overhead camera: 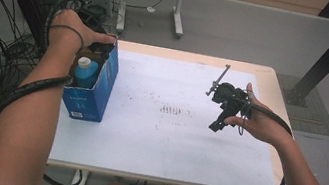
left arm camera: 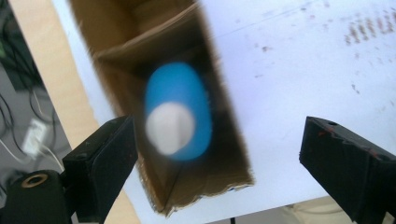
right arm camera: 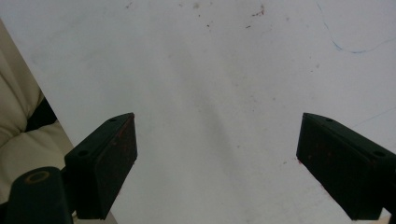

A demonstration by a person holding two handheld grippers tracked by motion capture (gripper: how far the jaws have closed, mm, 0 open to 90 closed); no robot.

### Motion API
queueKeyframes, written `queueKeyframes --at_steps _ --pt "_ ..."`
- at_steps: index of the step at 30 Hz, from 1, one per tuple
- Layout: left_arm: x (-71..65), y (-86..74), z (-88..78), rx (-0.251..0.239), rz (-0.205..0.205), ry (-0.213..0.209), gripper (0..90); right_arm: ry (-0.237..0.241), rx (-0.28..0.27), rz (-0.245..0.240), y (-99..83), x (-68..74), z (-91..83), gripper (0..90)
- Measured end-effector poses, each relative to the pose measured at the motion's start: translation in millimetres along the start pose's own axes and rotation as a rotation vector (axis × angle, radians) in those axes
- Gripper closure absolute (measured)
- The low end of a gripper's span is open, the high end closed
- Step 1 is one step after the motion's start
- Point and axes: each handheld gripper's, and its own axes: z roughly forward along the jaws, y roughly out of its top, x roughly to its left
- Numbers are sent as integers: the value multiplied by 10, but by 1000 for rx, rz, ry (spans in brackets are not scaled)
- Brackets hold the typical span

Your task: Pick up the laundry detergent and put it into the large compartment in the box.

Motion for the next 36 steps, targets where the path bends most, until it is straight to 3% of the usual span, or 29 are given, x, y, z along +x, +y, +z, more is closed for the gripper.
queueKeyframes --at_steps 7,11,16,22,26,28,36 --pt "-336 122 -52 -9 216 -10 96 7 2 16 -1 -52 0 126" --pt "-545 197 -46 1 349 -38 90 9 3 32 -12 -99 0 125" --pt "-776 249 -64 -5 479 -63 69 8 6 54 -15 -136 -3 125" --pt "-1039 308 -77 -3 611 -72 60 13 6 69 -25 -180 6 122" --pt "-1199 307 -57 -13 675 -69 60 15 2 79 -41 -195 11 122" --pt "-1306 291 -45 -21 736 -63 59 17 1 80 -51 -206 10 122" --pt "-1600 269 -21 -36 874 -62 53 14 -3 100 -76 -223 1 121"
